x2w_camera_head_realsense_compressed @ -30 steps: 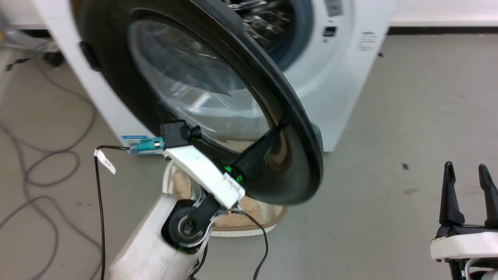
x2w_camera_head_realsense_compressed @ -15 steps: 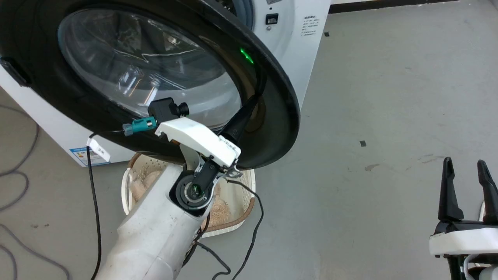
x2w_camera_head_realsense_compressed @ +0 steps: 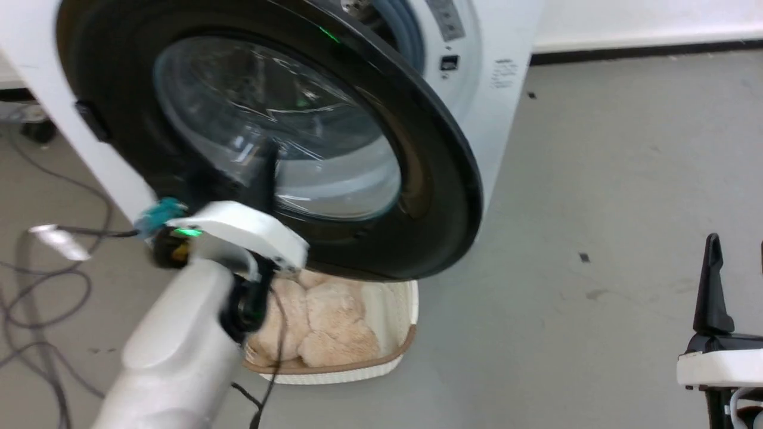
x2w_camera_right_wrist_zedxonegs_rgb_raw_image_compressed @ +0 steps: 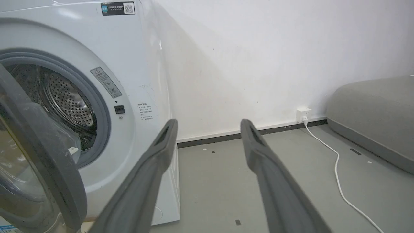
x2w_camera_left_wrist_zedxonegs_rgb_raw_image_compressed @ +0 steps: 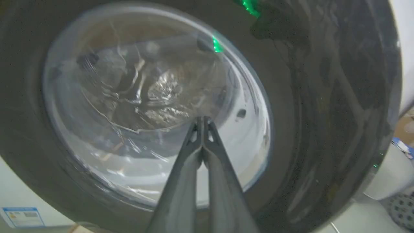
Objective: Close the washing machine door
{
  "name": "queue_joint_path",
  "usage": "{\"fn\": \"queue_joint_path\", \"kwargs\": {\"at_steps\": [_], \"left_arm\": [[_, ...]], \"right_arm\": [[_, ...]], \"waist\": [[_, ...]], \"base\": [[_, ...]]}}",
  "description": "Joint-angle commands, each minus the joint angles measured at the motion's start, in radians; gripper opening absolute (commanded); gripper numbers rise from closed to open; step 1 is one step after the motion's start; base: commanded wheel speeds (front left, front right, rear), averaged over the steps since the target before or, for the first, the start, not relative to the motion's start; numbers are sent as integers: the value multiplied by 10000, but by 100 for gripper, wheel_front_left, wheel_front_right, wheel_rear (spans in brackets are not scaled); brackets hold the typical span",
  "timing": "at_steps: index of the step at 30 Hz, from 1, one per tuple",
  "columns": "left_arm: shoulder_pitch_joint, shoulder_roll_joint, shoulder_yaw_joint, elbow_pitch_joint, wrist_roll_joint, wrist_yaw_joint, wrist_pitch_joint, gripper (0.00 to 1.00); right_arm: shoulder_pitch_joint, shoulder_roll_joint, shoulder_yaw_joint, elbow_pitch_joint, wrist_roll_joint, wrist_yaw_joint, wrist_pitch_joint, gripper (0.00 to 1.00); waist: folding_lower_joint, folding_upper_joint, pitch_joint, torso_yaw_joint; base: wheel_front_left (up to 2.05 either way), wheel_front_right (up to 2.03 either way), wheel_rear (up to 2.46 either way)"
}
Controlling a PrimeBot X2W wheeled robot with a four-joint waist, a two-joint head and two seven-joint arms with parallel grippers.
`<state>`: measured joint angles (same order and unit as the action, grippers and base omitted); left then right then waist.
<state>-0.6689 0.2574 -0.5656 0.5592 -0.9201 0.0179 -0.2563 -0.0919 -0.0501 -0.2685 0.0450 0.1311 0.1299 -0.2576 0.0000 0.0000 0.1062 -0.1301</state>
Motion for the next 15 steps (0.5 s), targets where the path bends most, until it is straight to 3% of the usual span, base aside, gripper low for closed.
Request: {"fn": "queue_joint_path", "kwargs": {"at_steps": [1,5,8,11,15], "left_arm": [[400,-13,711,-537,1027,595,-48,0],[1711,-5,2045,-2007,3734,1979,-52,0],[2719,-52,2797,-3029,5026,2634,-53,0],[3580,-77,3337,-3696,5768,2834,-53,0],[4467,-102,3680,-4366,6282,2418,-54,0]], "right_arm": [[-93,-1,-18,-173,-100,8,-42,100],[-349,-1,38,-596,-258,8,-42,100],[-742,-1,136,-945,-353,8,-42,100],[-1308,-1,384,-1353,-245,8,-42,100],[-2015,-1,964,-1862,-41,8,-42,100]], "waist": [[0,0,-215,263],[0,0,-449,558],[0,0,-572,749],[0,0,-626,933],[0,0,-672,1197]], "base": [[0,0,0],[0,0,0],[0,0,0],[0,0,0],[0,0,0]]}}
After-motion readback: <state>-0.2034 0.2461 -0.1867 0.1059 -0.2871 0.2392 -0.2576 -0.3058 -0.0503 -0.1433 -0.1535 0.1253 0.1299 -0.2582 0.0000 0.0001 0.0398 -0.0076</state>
